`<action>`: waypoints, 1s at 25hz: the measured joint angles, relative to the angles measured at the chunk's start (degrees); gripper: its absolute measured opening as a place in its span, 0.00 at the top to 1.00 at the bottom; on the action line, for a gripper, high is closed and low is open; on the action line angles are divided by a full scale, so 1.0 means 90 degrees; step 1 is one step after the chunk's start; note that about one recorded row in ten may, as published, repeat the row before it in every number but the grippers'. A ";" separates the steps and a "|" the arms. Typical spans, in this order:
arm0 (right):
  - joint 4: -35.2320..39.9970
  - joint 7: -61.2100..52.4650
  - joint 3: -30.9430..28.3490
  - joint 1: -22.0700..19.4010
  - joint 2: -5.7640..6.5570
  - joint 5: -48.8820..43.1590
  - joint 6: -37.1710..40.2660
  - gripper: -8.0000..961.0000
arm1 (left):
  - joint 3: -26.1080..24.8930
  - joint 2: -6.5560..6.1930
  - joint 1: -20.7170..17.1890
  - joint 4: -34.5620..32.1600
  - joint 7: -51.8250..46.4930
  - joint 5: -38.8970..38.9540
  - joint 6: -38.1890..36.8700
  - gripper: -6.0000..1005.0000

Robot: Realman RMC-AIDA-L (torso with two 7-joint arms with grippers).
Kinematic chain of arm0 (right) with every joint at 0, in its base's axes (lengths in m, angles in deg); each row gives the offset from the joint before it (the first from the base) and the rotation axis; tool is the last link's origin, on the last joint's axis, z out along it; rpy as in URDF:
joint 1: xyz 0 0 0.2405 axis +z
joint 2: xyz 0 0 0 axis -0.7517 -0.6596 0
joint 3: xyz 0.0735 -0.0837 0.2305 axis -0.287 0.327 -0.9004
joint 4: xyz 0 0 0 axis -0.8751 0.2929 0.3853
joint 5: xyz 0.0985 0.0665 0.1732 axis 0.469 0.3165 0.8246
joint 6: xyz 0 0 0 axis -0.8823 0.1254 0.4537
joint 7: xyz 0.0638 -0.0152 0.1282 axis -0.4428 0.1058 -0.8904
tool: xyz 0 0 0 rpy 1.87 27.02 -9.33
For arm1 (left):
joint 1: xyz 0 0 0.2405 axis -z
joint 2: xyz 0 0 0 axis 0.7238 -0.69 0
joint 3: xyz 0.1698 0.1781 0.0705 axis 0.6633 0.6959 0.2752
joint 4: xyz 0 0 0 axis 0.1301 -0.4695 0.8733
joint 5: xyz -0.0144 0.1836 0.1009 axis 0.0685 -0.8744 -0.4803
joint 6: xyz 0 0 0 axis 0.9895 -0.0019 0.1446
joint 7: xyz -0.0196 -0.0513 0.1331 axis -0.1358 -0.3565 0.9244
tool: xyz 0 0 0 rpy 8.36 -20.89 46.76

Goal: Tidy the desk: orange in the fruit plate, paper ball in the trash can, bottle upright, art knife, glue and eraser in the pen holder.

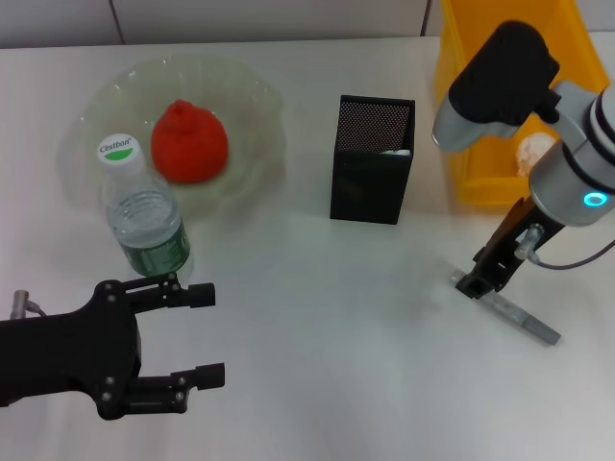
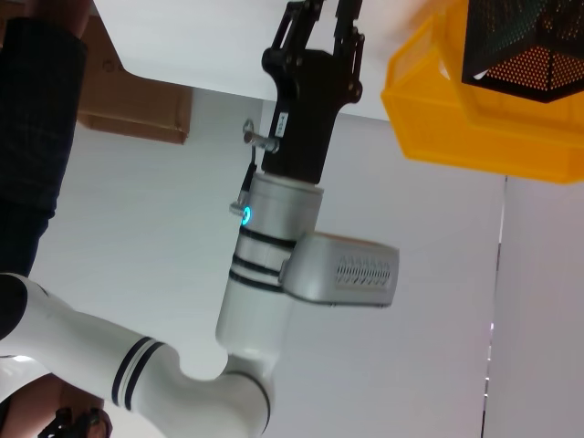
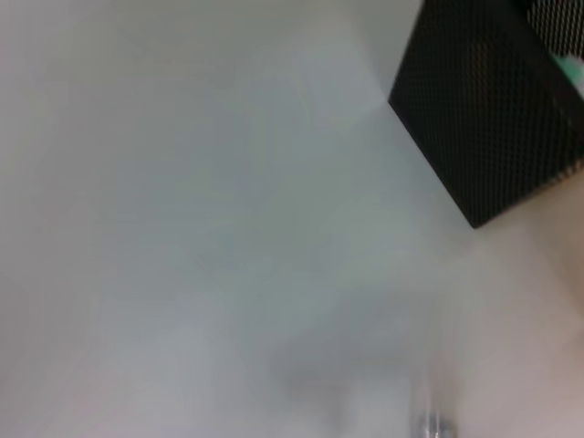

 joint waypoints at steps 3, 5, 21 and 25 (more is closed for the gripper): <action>-0.0270 0.0033 0.0041 0.0010 0.0002 0.0008 -0.0246 0.52 | 0.0000 0.0002 0.0007 0.0000 -0.0001 0.0000 0.0002 0.22; -0.0399 0.0040 0.0119 0.0010 0.0003 0.0014 -0.0387 0.54 | 0.0000 0.0004 0.0008 -0.0001 -0.0001 0.0000 0.0002 0.22; 0.0486 0.0034 0.0407 -0.0381 0.0002 0.0107 -0.0414 0.83 | 0.0000 0.0023 -0.0054 -0.0004 -0.0001 0.0000 -0.0021 0.22; 0.2079 0.0221 -0.0672 -0.0888 -0.0007 0.0795 -0.0137 0.84 | 0.0000 0.0022 -0.0069 -0.0003 0.0000 0.0000 -0.0051 0.22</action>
